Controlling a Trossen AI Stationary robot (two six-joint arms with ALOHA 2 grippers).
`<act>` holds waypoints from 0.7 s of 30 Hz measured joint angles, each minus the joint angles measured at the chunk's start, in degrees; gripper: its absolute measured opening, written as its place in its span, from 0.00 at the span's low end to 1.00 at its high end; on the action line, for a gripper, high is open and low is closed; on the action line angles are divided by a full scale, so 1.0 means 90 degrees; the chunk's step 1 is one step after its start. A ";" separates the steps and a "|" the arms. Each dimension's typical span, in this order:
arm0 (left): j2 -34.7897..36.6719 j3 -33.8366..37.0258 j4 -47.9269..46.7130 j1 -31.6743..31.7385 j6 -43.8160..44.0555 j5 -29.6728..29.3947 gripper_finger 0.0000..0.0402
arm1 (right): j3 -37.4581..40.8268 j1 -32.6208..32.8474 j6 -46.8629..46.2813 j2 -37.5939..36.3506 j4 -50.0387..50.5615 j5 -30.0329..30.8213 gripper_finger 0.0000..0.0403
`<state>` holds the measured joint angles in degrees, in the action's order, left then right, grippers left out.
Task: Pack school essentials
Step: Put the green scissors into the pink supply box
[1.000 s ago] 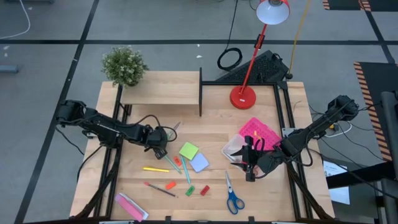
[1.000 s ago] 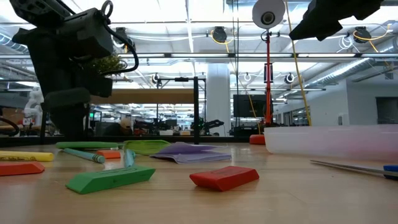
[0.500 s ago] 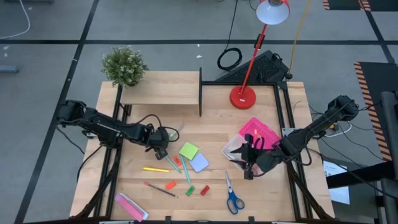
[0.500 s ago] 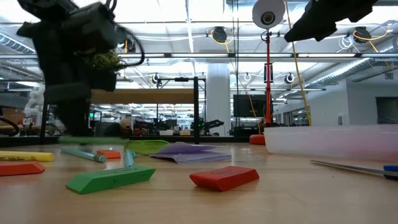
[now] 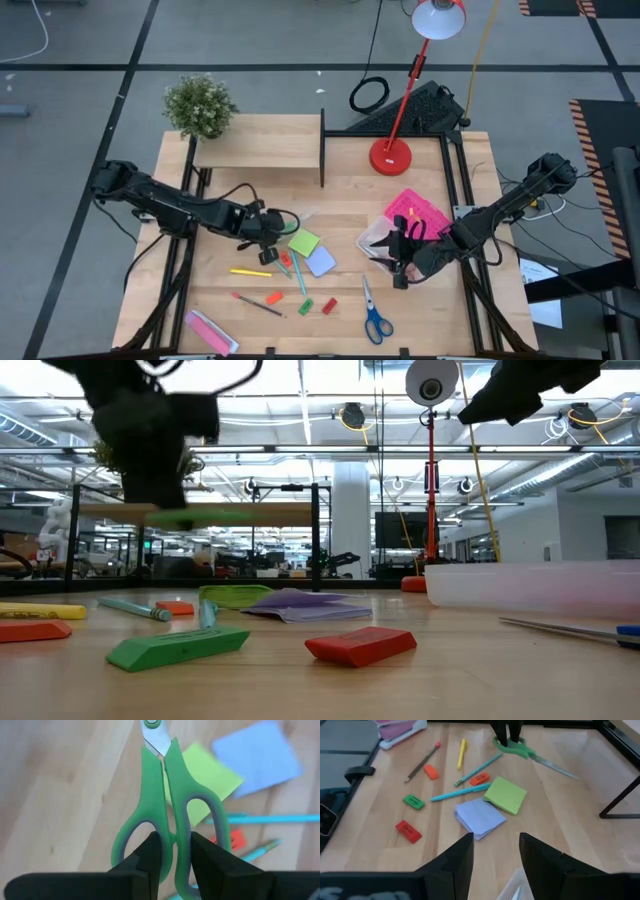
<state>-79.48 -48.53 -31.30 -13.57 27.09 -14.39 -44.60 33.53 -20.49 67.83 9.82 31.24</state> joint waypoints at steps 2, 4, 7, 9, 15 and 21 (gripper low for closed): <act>0.0000 -0.0260 -0.0010 -0.0065 -0.0301 -0.0142 0.23 | 0.0000 0.0115 -0.0003 -0.0118 -0.0015 -0.0002 0.38; 0.0005 -0.0541 0.0000 -0.0091 -0.0685 -0.0228 0.23 | 0.0000 0.0271 -0.0048 -0.0273 0.0033 0.0007 0.38; -0.0010 -0.0933 0.0004 -0.0041 -0.1244 -0.0288 0.23 | 0.0000 0.0494 -0.0087 -0.0567 0.0030 0.0073 0.38; -0.0041 -0.1147 0.0016 0.0036 -0.1668 -0.0317 0.23 | 0.0000 0.0658 -0.0087 -0.0715 0.0031 0.0391 0.38; -0.0244 -0.1566 0.0329 0.0401 -0.3108 -0.0312 0.23 | -0.0002 0.0807 0.0221 -0.0901 0.0031 0.1209 0.38; -0.1150 -0.2416 0.0437 0.0912 -0.4192 -0.0049 0.23 | -0.0272 0.0811 0.0830 -0.1222 -0.0040 0.1748 0.38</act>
<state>-89.83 -70.27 -27.36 -5.36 -10.64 -14.83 -47.05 40.82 -13.03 56.83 9.47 46.98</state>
